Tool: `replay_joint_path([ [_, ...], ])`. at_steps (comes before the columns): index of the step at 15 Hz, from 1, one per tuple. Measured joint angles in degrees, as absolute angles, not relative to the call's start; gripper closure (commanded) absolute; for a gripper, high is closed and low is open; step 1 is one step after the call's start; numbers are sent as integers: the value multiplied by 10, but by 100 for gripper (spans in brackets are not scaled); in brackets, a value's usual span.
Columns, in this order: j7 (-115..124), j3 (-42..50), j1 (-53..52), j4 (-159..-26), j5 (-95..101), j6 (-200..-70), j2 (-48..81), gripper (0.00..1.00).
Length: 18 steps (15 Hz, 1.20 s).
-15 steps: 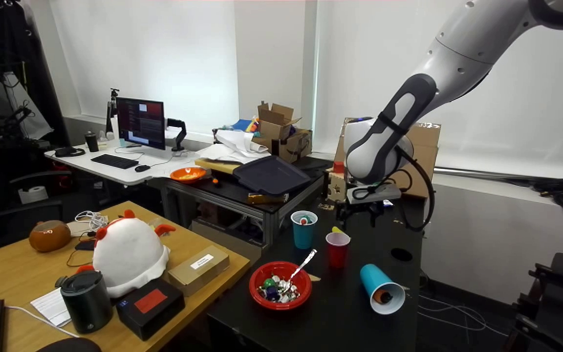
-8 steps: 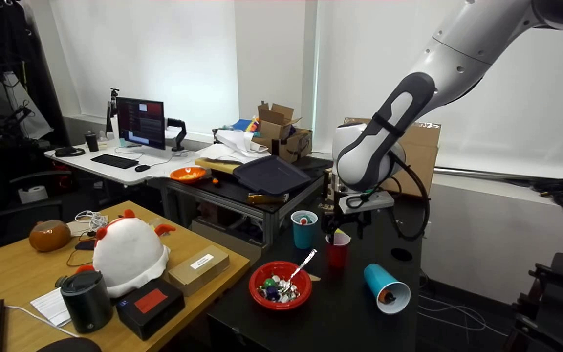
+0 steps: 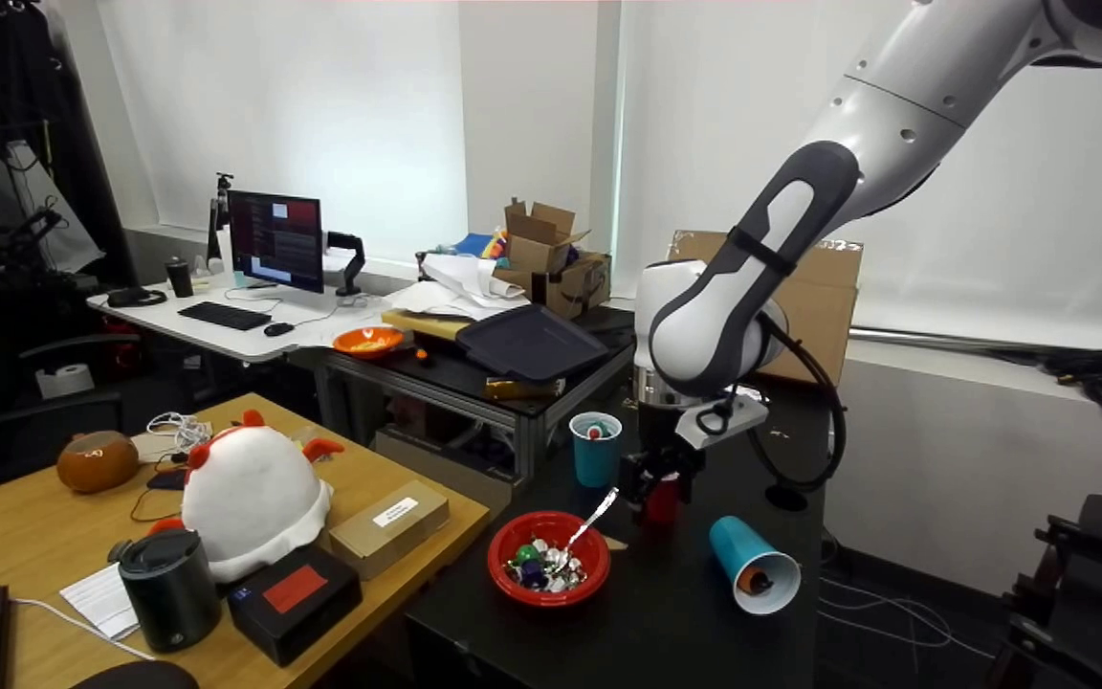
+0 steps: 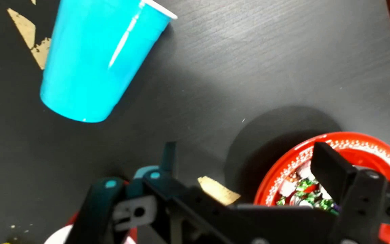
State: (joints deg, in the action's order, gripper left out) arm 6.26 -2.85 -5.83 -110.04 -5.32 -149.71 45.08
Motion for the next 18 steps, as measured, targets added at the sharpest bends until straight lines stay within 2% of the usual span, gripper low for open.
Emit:
replay_joint_path([
  [10, -8, -12, -74, -1155, 75, -1426, 429, 0],
  [15, 50, 49, -139, -1163, 184, -1361, 425, 0],
  [18, 68, 54, -161, -1162, 222, -1331, 431, 0],
])
